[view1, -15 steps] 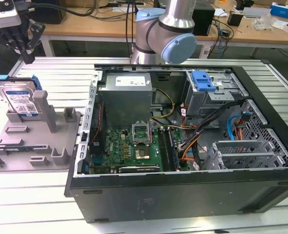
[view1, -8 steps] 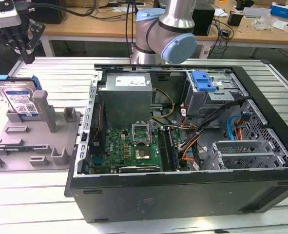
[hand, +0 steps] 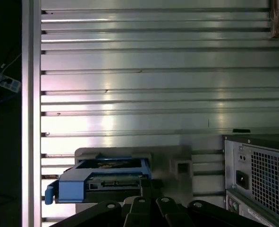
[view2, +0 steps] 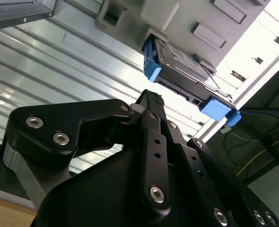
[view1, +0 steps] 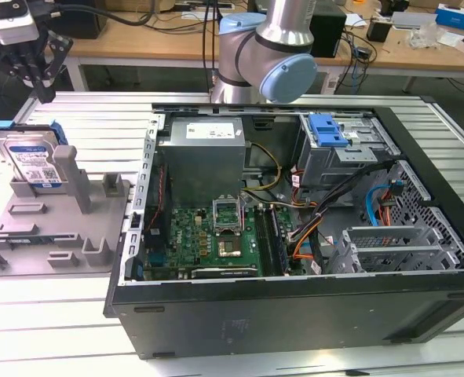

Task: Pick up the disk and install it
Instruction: 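Pick up the disk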

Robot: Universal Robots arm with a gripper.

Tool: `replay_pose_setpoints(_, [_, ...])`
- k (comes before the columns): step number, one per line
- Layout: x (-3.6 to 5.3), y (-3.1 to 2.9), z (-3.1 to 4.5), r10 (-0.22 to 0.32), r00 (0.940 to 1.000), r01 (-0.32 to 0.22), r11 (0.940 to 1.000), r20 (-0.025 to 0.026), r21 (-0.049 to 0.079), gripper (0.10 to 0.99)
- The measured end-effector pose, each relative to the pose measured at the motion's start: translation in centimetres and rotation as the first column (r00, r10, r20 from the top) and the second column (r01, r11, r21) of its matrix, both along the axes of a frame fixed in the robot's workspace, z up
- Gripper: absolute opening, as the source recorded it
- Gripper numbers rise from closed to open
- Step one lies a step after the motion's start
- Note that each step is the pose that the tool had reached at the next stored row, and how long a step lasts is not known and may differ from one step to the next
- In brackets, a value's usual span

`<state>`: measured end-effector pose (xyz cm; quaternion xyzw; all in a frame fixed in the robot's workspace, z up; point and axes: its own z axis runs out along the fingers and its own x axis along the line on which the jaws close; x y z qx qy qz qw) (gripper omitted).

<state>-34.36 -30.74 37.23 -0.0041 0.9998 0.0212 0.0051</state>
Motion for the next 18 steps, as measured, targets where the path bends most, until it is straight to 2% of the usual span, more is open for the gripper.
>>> replay_pose_setpoints(3, [0.0, 0.0, -0.03, 0.076, 0.9971, -0.076, 0.9971, 0.0001, 0.0, 0.106])
replay_pose_setpoints(5, [0.0, 0.0, -0.04, 0.177, 0.9843, -0.177, 0.9843, 0.0, 0.0, 0.106])
replay_pose_setpoints(6, [0.0, 0.0, -0.04, 0.223, 0.9748, -0.223, 0.9748, 0.0001, 0.0, 0.106])
replay_pose_setpoints(8, [0.01, 0.0, -0.04, 0.257, 0.9665, -0.257, 0.9665, 0.0, 0.0, 0.106])
replay_pose_setpoints(11, [0.02, 0.0, -0.04, 0.32, 0.9476, -0.32, 0.9476, 0.0, 0.0, 0.106])
replay_pose_setpoints(12, [0.03, 0.0, -0.04, 0.353, 0.9358, -0.353, 0.9358, 0.0001, 0.0, 0.169])
replay_pose_setpoints(13, [0.03, 0.0, -0.04, 0.368, 0.9298, -0.368, 0.9298, 0.0, 0.0, 0.235])
replay_pose_setpoints(14, [0.04, 0.0, -0.04, 0.385, 0.923, -0.385, 0.923, 0.0, 0.0, 0.235])
replay_pose_setpoints(15, [0.05, 0.0, -0.04, 0.424, 0.9059, -0.424, 0.9059, 0.0, 0.0, 0.357])
replay_pose_setpoints(16, [0.05, 0.0, -0.04, 0.452, 0.8921, -0.452, 0.8921, 0.0, 0.0, 0.416])
replay_pose_setpoints(17, [0.05, 0.0, -0.04, 0.469, 0.8832, -0.469, 0.8832, 0.0, 0.0, 0.416])
replay_pose_setpoints(18, [0.06, 0.0, -0.04, 0.483, 0.8755, -0.483, 0.8755, 0.0, 0.0, 0.482])
